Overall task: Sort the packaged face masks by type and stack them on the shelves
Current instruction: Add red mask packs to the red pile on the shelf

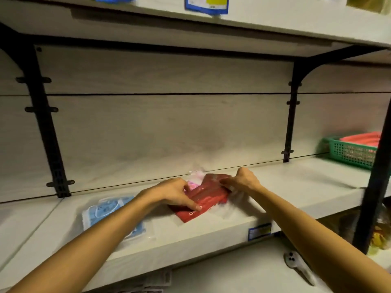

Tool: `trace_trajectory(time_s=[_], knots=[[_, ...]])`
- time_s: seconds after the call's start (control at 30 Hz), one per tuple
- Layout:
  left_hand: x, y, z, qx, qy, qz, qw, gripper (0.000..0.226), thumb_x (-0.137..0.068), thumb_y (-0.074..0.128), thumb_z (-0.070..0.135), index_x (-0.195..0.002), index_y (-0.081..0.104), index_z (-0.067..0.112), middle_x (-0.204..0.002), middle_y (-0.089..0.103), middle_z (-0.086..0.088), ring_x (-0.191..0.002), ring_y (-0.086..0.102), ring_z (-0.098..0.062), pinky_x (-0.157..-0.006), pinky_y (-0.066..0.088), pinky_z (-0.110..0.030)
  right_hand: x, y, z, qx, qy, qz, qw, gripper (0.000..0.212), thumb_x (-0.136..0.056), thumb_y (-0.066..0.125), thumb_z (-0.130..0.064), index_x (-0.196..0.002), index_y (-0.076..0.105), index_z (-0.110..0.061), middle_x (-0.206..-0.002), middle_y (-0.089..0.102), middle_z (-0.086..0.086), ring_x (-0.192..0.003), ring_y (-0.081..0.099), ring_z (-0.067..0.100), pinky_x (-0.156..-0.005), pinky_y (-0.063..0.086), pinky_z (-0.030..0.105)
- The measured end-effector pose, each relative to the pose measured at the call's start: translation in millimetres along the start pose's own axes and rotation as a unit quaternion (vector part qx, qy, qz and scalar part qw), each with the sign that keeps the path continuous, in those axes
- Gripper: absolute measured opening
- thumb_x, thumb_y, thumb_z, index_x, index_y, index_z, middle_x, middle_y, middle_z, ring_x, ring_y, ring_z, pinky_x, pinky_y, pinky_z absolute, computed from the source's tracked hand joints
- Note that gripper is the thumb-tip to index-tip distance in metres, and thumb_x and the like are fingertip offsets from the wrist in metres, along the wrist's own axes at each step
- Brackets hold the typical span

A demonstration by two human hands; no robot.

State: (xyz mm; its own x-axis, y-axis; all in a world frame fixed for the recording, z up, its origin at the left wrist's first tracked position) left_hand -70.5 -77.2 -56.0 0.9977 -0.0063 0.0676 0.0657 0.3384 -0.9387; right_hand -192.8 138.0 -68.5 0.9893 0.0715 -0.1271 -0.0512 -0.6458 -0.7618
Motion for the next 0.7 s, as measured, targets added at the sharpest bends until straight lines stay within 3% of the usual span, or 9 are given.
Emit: trace_trajectory(time_s=[0.07, 0.23, 0.37, 0.43, 0.53, 0.6, 0.7], knots=[[-3.4, 2.9, -1.4, 0.057, -0.005, -0.021, 0.998, 0.056, -0.066, 0.091, 0.050, -0.111, 0.074, 0.022, -0.102, 0.076, 0.001, -0.098, 0.072, -0.022, -0.092, 0.058, -0.040, -13.9, 2.7, 0.4, 0.008, 0.002, -0.029, 1.000, 0.043, -0.074, 0.080, -0.047, -0.055, 0.060, -0.013, -0.035, 0.055, -0.005, -0.034, 0.055, 0.011, -0.031, 0.030, 0.016], [-6.8, 4.0, -8.2, 0.129, -0.039, -0.020, 0.991, 0.047, -0.068, 0.094, 0.032, -0.108, 0.073, 0.018, -0.104, 0.078, -0.003, -0.098, 0.074, -0.023, -0.093, 0.058, -0.043, -44.3, 6.6, 8.1, 0.023, -0.023, -0.075, 0.997, 0.045, -0.060, 0.085, -0.052, -0.064, 0.062, -0.014, -0.059, 0.063, 0.001, -0.052, 0.060, 0.017, -0.047, 0.042, 0.023], [-5.9, -2.8, -19.8, 0.142, -0.083, 0.017, 0.986, 0.048, -0.068, 0.094, 0.025, -0.107, 0.067, 0.018, -0.104, 0.076, -0.004, -0.092, 0.074, -0.021, -0.084, 0.061, -0.039, -56.9, 10.1, 17.4, -0.040, -0.037, -0.102, 0.993, 0.043, -0.059, 0.091, -0.044, -0.069, 0.065, -0.012, -0.060, 0.061, 0.004, -0.052, 0.055, 0.018, -0.048, 0.041, 0.025], [-4.6, -5.9, -24.0, 0.170, -0.102, 0.053, 0.979, 0.047, -0.069, 0.093, 0.018, -0.106, 0.064, 0.017, -0.105, 0.075, -0.005, -0.089, 0.073, -0.020, -0.076, 0.060, -0.035, -57.6, 8.8, 17.4, -0.086, -0.045, -0.095, 0.991, 0.035, -0.064, 0.090, -0.036, -0.061, 0.064, -0.012, -0.055, 0.058, 0.004, -0.050, 0.053, 0.019, -0.051, 0.042, 0.028], [-0.1, -8.3, -24.0, 0.267, -0.114, 0.122, 0.949, 0.049, -0.070, 0.090, 0.005, -0.109, 0.059, 0.010, -0.104, 0.075, -0.010, -0.078, 0.074, -0.015, -0.067, 0.058, -0.027, -53.2, -0.4, 10.6, -0.105, -0.073, -0.045, 0.991, 0.035, -0.076, 0.078, -0.033, -0.056, 0.058, -0.012, -0.057, 0.059, 0.003, -0.060, 0.057, 0.023, -0.057, 0.041, 0.030], [4.5, -9.7, -22.0, 0.334, -0.114, 0.174, 0.919, 0.052, -0.071, 0.089, 0.000, -0.110, 0.058, 0.011, -0.101, 0.075, -0.009, -0.068, 0.074, -0.010, -0.057, 0.056, -0.021, -47.9, -9.8, 6.8, -0.102, -0.088, 0.002, 0.991, 0.030, -0.083, 0.069, -0.033, -0.063, 0.061, -0.011, -0.065, 0.063, 0.006, -0.070, 0.062, 0.029, -0.061, 0.042, 0.030], [15.7, -11.9, -18.0, 0.407, -0.111, 0.234, 0.876, 0.051, -0.073, 0.088, 0.003, -0.112, 0.058, 0.016, -0.098, 0.076, -0.004, -0.070, 0.075, -0.009, -0.056, 0.055, -0.019, -40.6, -19.1, 3.8, -0.110, -0.101, 0.035, 0.988, 0.026, -0.088, 0.059, -0.031, -0.078, 0.069, -0.009, -0.077, 0.069, 0.010, -0.082, 0.066, 0.034, -0.069, 0.047, 0.032]])
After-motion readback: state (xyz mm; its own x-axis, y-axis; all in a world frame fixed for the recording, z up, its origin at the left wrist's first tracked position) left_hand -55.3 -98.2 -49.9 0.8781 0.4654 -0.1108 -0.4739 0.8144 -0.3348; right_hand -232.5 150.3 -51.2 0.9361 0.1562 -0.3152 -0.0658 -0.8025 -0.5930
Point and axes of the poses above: each hand's wrist, its own x-axis away from the middle knuckle, its own y-axis out of the palm, z = x × y, the point moved 6 cm from there along -x, towards the middle knuckle
